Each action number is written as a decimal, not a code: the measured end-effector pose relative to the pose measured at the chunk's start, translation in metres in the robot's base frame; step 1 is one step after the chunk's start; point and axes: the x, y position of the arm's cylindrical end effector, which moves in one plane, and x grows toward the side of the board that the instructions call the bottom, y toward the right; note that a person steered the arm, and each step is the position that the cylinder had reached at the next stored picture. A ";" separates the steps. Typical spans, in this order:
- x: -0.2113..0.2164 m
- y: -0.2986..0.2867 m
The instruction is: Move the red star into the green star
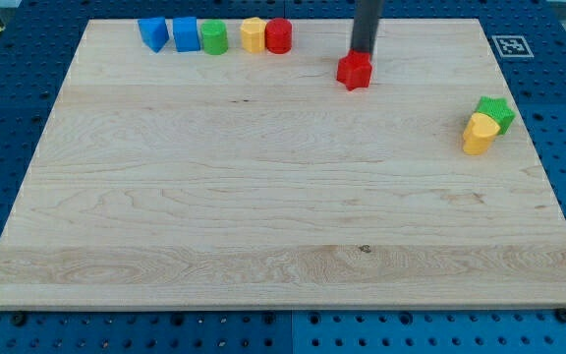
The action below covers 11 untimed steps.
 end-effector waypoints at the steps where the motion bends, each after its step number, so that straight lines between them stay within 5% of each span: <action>1: -0.008 -0.026; 3: 0.002 -0.106; 6: 0.034 0.067; 8: 0.048 0.029; 11: 0.053 0.106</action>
